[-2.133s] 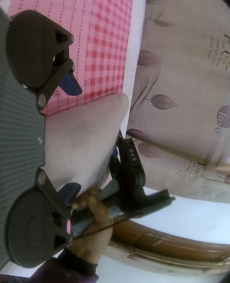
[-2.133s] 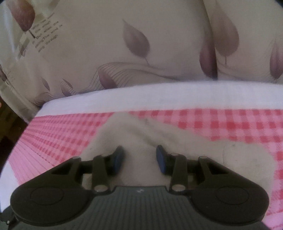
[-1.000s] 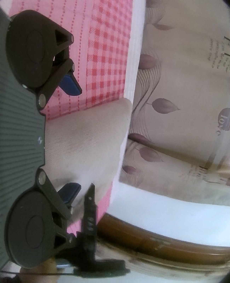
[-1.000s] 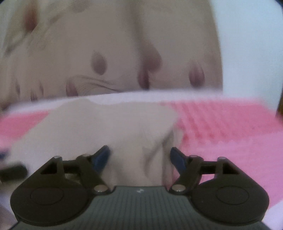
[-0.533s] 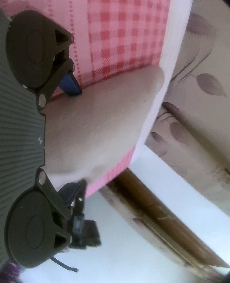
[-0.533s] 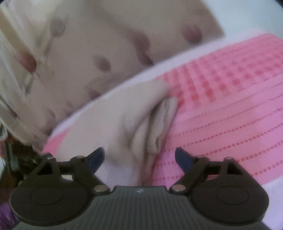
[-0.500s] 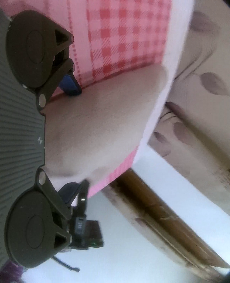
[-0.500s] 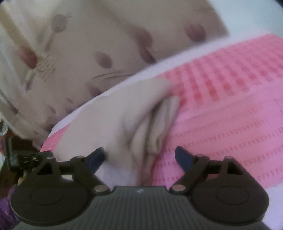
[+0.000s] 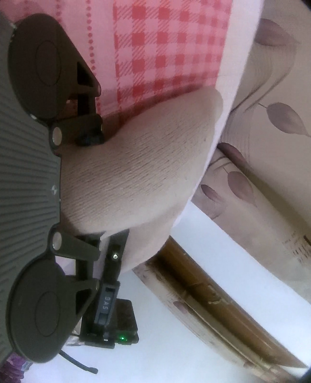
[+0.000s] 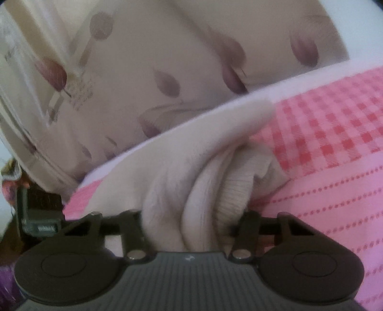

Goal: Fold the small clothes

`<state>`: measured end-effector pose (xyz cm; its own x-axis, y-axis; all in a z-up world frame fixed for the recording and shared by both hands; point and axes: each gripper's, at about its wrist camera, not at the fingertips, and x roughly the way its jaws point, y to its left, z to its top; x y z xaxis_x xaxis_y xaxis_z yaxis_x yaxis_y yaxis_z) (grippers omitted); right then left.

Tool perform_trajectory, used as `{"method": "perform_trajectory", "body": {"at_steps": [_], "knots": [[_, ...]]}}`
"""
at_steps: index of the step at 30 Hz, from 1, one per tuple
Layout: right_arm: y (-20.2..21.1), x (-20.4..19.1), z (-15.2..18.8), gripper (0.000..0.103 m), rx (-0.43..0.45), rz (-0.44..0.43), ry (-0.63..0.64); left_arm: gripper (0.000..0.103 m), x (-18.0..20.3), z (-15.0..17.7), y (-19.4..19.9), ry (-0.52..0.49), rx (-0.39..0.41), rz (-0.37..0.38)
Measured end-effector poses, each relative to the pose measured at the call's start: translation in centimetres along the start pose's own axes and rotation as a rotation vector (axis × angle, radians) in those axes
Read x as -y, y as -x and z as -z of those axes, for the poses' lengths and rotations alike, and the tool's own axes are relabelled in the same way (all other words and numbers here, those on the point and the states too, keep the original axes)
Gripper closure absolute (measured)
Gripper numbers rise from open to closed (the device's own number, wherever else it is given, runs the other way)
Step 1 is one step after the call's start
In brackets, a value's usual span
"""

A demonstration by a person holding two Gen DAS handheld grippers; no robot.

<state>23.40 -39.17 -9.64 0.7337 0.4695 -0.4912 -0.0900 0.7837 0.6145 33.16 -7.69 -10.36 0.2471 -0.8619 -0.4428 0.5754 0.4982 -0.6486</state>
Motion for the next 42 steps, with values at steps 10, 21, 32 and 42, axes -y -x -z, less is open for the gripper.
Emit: {"method": "perform_trajectory", "body": {"at_steps": [10, 21, 32, 42], "knots": [[3.0, -5.7, 1.0, 0.052, 0.067, -0.067, -0.012, 0.048, 3.7, 1.1, 7.0, -0.039, 0.084, -0.035], [4.4, -14.9, 5.7, 0.052, 0.062, -0.196, 0.014, 0.048, 5.4, 5.2, 18.8, -0.041, 0.131, -0.154], [3.1, -18.4, 12.1, 0.052, 0.001, -0.22, 0.0, 0.048, 4.4, 10.6, 23.4, -0.047, 0.135, -0.254], [1.4, -17.9, 15.5, 0.05, -0.026, -0.097, 0.031, 0.024, 3.1, 13.2, 23.0, -0.131, 0.138, -0.408]]}}
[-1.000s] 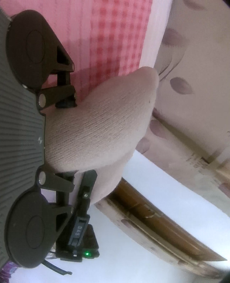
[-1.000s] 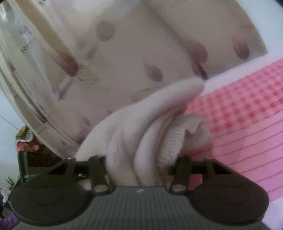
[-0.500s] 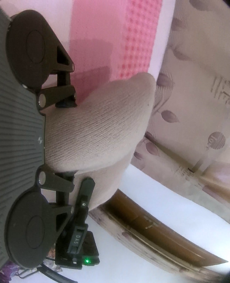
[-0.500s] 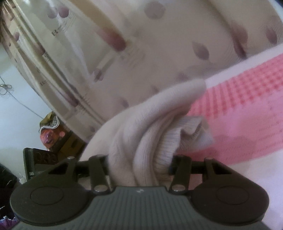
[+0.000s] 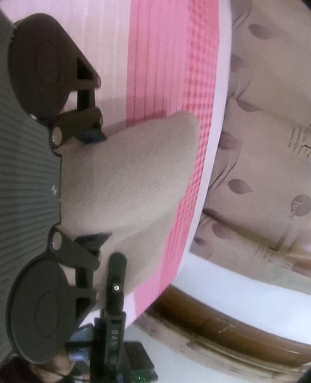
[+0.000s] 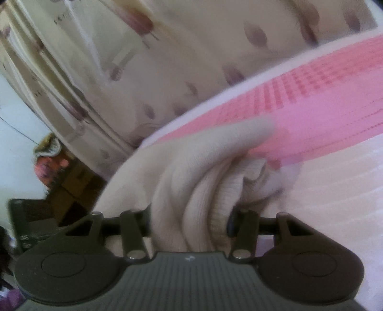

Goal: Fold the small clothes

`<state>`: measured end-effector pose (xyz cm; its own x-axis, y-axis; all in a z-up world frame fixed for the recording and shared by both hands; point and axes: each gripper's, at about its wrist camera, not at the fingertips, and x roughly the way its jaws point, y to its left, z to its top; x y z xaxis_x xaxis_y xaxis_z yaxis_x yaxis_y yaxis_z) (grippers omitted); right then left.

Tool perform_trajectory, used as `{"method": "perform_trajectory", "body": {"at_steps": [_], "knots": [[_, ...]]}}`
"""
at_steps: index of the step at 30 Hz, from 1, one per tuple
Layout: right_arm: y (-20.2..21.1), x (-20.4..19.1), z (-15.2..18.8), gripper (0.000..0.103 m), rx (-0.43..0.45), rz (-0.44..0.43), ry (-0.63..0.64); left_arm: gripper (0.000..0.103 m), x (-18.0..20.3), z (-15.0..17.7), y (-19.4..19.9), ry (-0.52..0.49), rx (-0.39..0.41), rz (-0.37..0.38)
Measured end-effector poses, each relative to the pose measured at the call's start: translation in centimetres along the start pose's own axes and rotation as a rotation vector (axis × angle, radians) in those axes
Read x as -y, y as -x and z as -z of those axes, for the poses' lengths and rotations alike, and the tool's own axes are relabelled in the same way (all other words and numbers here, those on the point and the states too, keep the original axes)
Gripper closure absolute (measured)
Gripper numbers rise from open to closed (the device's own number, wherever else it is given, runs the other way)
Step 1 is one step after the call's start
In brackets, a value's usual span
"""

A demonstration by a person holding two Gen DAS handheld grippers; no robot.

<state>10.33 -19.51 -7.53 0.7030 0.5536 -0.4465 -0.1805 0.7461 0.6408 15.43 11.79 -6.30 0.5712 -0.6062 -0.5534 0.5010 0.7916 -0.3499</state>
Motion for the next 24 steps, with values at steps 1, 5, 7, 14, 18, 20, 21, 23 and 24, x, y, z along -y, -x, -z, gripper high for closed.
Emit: {"method": "perform_trajectory", "body": {"at_steps": [1, 5, 7, 14, 18, 20, 21, 23, 24], "knots": [[0.0, -0.3, 0.1, 0.049, 0.002, 0.035, 0.027, 0.019, 0.1, 0.2, 0.1, -0.006, 0.009, -0.021], [0.6, -2.2, 1.0, 0.033, 0.04, 0.184, 0.155, 0.0, 1.3, 0.7, 1.5, -0.069, 0.116, -0.13], [1.6, -3.6, 1.5, 0.031, 0.096, 0.243, 0.216, 0.0, 2.3, 0.8, 2.1, -0.107, 0.154, -0.203], [6.8, -8.5, 3.7, 0.002, 0.311, 0.342, 0.384, 0.0, 5.8, -0.2, 3.6, -0.21, 0.225, -0.437], [8.8, -9.6, 4.4, 0.001, 0.334, 0.338, 0.399, 0.0, 8.4, -0.4, 5.5, -0.245, 0.321, -0.561], [9.3, -9.7, 4.6, 0.001, 0.337, 0.346, 0.385, 0.0, 9.7, -0.6, 6.2, -0.221, 0.35, -0.66], [9.5, -9.7, 4.6, 0.001, 0.335, 0.341, 0.377, 0.0, 10.2, -0.7, 6.7, -0.208, 0.371, -0.695], [9.9, -9.7, 4.8, 0.001, 0.341, 0.336, 0.369, 0.0, 10.9, -0.7, 7.9, -0.195, 0.44, -0.699], [10.2, -9.9, 5.0, 0.001, 0.346, 0.337, 0.369, 0.0, 11.0, -0.9, 8.5, -0.184, 0.456, -0.669]]}}
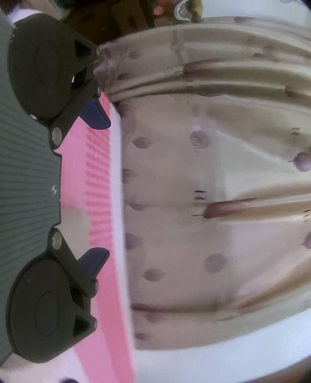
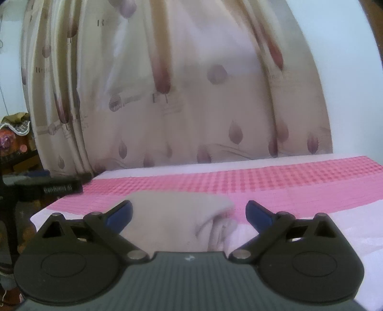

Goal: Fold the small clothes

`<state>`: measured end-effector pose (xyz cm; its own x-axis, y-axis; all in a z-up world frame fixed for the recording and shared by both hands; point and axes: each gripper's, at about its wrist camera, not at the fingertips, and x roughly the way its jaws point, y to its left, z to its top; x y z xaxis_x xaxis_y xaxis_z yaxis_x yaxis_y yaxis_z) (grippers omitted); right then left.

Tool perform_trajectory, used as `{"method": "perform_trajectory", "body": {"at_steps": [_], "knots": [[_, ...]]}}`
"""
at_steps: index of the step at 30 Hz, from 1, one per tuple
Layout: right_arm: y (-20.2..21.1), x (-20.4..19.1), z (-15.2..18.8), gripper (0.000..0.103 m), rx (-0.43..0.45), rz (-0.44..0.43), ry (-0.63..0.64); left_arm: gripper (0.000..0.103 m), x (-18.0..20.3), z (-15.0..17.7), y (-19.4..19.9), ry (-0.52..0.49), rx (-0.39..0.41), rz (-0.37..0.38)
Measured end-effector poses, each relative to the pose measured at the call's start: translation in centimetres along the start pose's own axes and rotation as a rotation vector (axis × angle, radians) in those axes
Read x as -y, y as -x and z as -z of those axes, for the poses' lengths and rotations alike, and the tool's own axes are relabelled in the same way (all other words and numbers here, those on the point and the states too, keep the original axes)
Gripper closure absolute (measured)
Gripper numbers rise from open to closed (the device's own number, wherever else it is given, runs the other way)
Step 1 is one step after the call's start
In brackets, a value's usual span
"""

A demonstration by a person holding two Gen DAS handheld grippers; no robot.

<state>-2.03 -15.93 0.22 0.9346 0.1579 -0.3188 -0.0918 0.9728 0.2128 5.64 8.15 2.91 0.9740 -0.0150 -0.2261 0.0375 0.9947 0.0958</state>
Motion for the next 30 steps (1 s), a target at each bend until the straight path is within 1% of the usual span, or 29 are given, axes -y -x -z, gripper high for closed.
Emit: {"method": "perform_trajectory", "body": {"at_steps": [2, 4, 5, 7, 8, 11, 13, 18, 30], "knots": [[0.7, 0.1, 0.0, 0.001, 0.005, 0.002, 0.002, 0.0, -0.6, -0.9, 0.5, 0.042, -0.023, 0.07], [1.4, 0.0, 0.1, 0.001, 0.015, 0.002, -0.001, 0.0, -0.8, -1.5, 0.9, 0.053, -0.029, 0.107], [1.6, 0.0, 0.1, 0.001, 0.019, 0.002, -0.001, 0.0, -1.0, -1.7, 1.3, 0.061, -0.016, 0.109], [2.1, -0.3, 0.0, 0.001, 0.025, 0.005, 0.005, 0.0, -1.0, -1.9, 2.1, 0.08, -0.004, 0.085], [2.2, -0.5, 0.1, 0.001, 0.029, 0.009, 0.009, 0.0, -1.0, -2.0, 2.2, 0.087, -0.011, 0.076], [2.6, -0.7, 0.0, 0.001, 0.032, 0.013, 0.019, 0.0, -1.1, -2.1, 2.4, 0.099, -0.049, 0.096], [2.9, -1.0, 0.0, 0.001, 0.036, 0.017, 0.023, 0.0, -1.3, -2.1, 2.8, 0.103, -0.049, 0.097], [3.3, -1.4, 0.0, 0.001, 0.041, 0.02, 0.037, 0.0, -1.3, -1.8, 2.9, 0.093, -0.043, 0.097], [3.8, -1.7, 0.2, 0.001, 0.028, 0.007, 0.042, 0.0, -0.5, -0.9, 3.1, 0.069, -0.064, 0.105]]}}
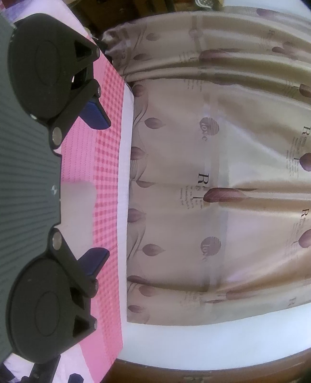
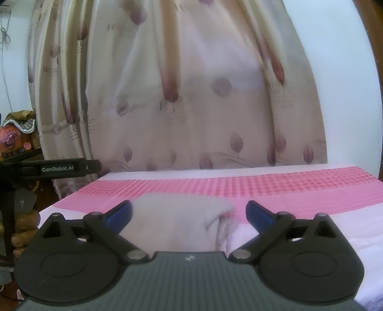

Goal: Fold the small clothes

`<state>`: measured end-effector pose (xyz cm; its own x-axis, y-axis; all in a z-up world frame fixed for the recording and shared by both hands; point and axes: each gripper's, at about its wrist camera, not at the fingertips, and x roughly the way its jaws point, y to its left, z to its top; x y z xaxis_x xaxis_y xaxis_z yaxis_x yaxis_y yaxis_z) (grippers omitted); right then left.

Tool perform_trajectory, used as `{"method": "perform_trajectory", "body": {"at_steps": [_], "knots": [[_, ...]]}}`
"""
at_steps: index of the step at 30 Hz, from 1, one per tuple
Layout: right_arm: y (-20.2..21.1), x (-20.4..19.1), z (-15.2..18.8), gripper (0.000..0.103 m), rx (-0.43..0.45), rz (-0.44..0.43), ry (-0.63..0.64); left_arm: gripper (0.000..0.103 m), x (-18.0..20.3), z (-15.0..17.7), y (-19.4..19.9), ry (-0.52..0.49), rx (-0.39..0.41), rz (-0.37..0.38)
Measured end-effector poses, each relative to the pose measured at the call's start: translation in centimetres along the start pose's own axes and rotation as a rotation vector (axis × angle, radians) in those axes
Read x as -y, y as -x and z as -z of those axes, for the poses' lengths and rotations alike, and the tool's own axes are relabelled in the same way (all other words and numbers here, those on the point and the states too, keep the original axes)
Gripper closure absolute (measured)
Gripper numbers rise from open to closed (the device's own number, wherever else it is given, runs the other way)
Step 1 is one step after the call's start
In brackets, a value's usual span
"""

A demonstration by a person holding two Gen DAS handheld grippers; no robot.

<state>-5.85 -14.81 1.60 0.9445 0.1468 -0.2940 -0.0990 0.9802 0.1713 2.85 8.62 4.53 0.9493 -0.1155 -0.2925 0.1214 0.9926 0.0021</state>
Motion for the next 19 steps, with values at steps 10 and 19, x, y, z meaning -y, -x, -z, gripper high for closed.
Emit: {"method": "perform_trajectory", "body": {"at_steps": [10, 19], "knots": [[-0.19, -0.34, 0.46, 0.001, -0.021, -0.005, -0.008, 0.0, 0.75, 0.43, -0.24, -0.033, 0.006, -0.023], [-0.2, -0.6, 0.51, 0.001, -0.025, -0.008, -0.002, 0.0, 0.95, 0.4, -0.64, -0.048, -0.026, -0.031]]}}
